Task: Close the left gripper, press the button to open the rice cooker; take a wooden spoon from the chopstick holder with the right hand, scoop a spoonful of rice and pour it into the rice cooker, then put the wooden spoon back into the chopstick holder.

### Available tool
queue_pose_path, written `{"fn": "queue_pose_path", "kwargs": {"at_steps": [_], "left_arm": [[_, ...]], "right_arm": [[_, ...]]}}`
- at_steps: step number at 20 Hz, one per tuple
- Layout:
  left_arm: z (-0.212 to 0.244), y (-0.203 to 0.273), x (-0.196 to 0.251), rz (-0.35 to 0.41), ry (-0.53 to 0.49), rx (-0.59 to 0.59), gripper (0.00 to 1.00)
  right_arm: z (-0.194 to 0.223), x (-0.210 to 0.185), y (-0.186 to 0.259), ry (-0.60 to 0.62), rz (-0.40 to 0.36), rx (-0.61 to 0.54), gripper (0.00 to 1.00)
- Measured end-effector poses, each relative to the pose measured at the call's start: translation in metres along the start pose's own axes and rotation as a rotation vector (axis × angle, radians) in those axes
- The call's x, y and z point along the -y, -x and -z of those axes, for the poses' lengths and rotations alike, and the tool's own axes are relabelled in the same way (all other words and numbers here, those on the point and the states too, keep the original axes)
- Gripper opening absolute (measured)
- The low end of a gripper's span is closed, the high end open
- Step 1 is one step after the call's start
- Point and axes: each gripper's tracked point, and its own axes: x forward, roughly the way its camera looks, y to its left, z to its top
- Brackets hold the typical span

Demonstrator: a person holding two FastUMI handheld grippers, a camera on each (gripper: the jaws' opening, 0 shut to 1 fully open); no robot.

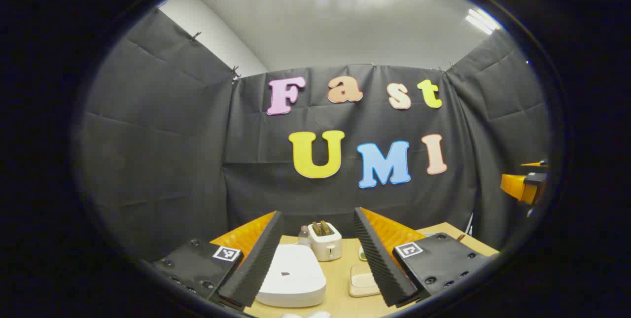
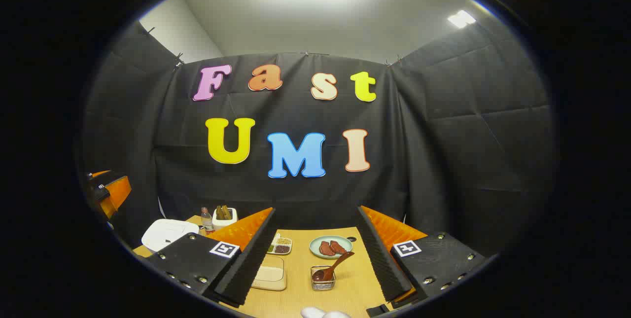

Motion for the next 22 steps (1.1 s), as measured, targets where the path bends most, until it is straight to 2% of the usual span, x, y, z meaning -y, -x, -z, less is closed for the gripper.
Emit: {"fn": "queue_pose_path", "kwargs": {"at_steps": [22], "left_arm": [[0.001, -0.016, -0.002, -0.009, -0.011, -0.002, 1.00]], "right_arm": [[0.002, -0.005, -0.014, 0.014, 0.002, -0.006, 0.98]]}}
